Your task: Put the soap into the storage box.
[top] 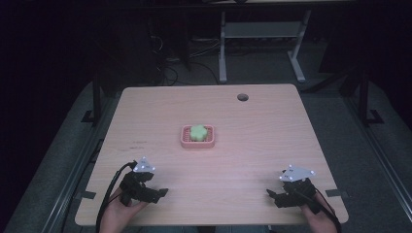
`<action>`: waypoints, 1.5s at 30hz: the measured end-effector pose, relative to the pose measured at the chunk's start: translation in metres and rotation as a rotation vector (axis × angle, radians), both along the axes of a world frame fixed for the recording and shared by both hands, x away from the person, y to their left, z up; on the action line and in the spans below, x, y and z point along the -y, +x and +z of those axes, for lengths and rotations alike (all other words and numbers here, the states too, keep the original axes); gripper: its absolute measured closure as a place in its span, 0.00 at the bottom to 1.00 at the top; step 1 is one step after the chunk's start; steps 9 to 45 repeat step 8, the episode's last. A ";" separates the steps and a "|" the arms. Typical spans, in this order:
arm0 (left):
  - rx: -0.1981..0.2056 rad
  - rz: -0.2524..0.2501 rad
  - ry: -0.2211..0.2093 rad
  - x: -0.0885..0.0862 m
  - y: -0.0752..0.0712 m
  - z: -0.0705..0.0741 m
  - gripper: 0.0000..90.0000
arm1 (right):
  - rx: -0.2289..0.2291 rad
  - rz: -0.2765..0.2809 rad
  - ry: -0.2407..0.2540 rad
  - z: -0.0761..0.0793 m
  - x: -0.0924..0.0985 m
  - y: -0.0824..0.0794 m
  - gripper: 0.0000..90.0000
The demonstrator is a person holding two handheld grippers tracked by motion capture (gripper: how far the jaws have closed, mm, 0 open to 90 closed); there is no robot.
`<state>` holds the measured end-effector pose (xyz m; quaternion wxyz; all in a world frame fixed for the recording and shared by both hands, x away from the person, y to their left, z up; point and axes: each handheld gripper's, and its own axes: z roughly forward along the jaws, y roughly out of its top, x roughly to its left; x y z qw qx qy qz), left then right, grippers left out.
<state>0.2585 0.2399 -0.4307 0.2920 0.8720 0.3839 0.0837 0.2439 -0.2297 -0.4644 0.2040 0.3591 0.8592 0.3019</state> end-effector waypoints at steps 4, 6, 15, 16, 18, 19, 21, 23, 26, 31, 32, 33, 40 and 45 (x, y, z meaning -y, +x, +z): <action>0.014 0.020 -0.009 -0.002 -0.005 -0.004 0.23 | 0.003 0.009 -0.008 0.002 0.000 -0.001 0.15; 0.038 0.022 -0.014 -0.004 -0.005 -0.005 0.23 | 0.005 0.012 -0.002 0.003 0.000 -0.001 0.15; 0.041 0.029 -0.018 -0.005 -0.005 -0.005 0.23 | 0.007 0.016 0.000 0.003 0.000 -0.001 0.15; 0.041 0.029 -0.018 -0.005 -0.005 -0.005 0.23 | 0.007 0.016 0.000 0.003 0.000 -0.001 0.15; 0.041 0.029 -0.018 -0.005 -0.005 -0.005 0.23 | 0.007 0.016 0.000 0.003 0.000 -0.001 0.15; 0.041 0.029 -0.018 -0.005 -0.005 -0.005 0.23 | 0.007 0.016 0.000 0.003 0.000 -0.001 0.15; 0.041 0.029 -0.018 -0.005 -0.005 -0.005 0.23 | 0.007 0.016 0.000 0.003 0.000 -0.001 0.15; 0.041 0.029 -0.018 -0.005 -0.005 -0.005 0.23 | 0.007 0.016 0.000 0.003 0.000 -0.001 0.15; 0.041 0.029 -0.018 -0.005 -0.005 -0.005 0.23 | 0.007 0.016 0.000 0.003 0.000 -0.001 0.15; 0.041 0.029 -0.018 -0.005 -0.005 -0.005 0.23 | 0.007 0.016 0.000 0.003 0.000 -0.001 0.15; 0.041 0.029 -0.018 -0.005 -0.005 -0.005 0.23 | 0.007 0.016 0.000 0.003 0.000 -0.001 0.15; 0.041 0.029 -0.018 -0.005 -0.005 -0.005 0.23 | 0.007 0.016 0.000 0.003 0.000 -0.001 0.15; 0.041 0.029 -0.018 -0.005 -0.005 -0.005 0.23 | 0.007 0.016 0.000 0.003 0.000 -0.001 0.15; 0.041 0.029 -0.018 -0.005 -0.005 -0.005 0.23 | 0.007 0.016 0.000 0.003 0.000 -0.001 0.15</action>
